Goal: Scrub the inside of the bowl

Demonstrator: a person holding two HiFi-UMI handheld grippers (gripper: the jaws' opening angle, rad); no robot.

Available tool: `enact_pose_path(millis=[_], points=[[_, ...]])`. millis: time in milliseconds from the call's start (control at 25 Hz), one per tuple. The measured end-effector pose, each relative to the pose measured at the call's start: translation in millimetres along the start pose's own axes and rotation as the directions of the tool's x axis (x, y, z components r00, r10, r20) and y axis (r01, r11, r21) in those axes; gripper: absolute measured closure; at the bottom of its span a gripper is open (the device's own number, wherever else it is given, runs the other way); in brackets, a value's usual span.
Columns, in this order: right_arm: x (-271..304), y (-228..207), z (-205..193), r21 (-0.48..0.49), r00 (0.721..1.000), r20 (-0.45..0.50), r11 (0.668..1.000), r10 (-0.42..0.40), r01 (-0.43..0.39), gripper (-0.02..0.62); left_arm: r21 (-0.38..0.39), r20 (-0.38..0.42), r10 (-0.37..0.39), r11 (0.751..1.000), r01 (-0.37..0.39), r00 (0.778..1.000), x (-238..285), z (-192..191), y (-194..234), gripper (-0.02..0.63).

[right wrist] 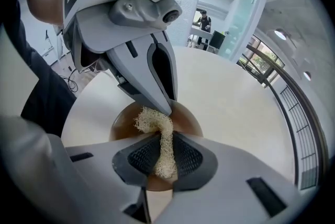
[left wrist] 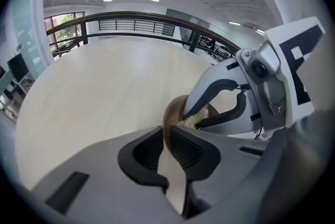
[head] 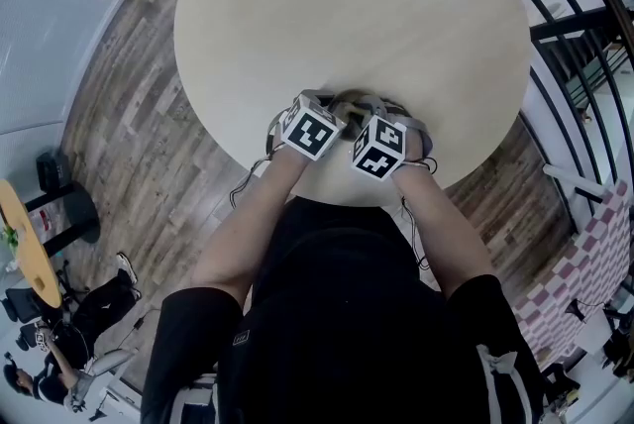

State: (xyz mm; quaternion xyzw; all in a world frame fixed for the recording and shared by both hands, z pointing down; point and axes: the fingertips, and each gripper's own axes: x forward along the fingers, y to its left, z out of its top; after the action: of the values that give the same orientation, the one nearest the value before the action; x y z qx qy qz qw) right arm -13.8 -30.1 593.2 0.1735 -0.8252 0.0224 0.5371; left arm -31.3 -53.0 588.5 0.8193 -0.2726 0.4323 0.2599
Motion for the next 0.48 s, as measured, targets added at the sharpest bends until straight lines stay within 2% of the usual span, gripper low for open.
enact_pose_path(millis=[120,240,320,400,480], points=[[1,5,4,-0.044,1.0,0.006,0.999,0.01,-0.01,0.523,0.032,0.019,0.033,0.999,-0.034,0.999,-6,1,4,0.563],[3,10,4,-0.112,0.999,-0.008,0.993,0.034,-0.035,0.523,0.124,0.045,0.082,0.988,-0.087,0.996,-14,14,15,0.561],[2,12,3,-0.137,0.999,-0.004,0.989,0.054,-0.054,0.523,0.204,0.047,0.068,0.976,-0.076,0.997,-15,25,16,0.561],[-1,12,2,-0.155,0.998,0.0,0.986,0.069,-0.069,0.523,0.324,0.008,0.028,0.945,-0.029,1.0,-11,31,11,0.56],[-3,13,0,-0.17,0.997,0.002,0.982,0.08,-0.078,0.523,0.448,-0.068,-0.012,0.893,0.041,0.998,-5,27,4,0.56]])
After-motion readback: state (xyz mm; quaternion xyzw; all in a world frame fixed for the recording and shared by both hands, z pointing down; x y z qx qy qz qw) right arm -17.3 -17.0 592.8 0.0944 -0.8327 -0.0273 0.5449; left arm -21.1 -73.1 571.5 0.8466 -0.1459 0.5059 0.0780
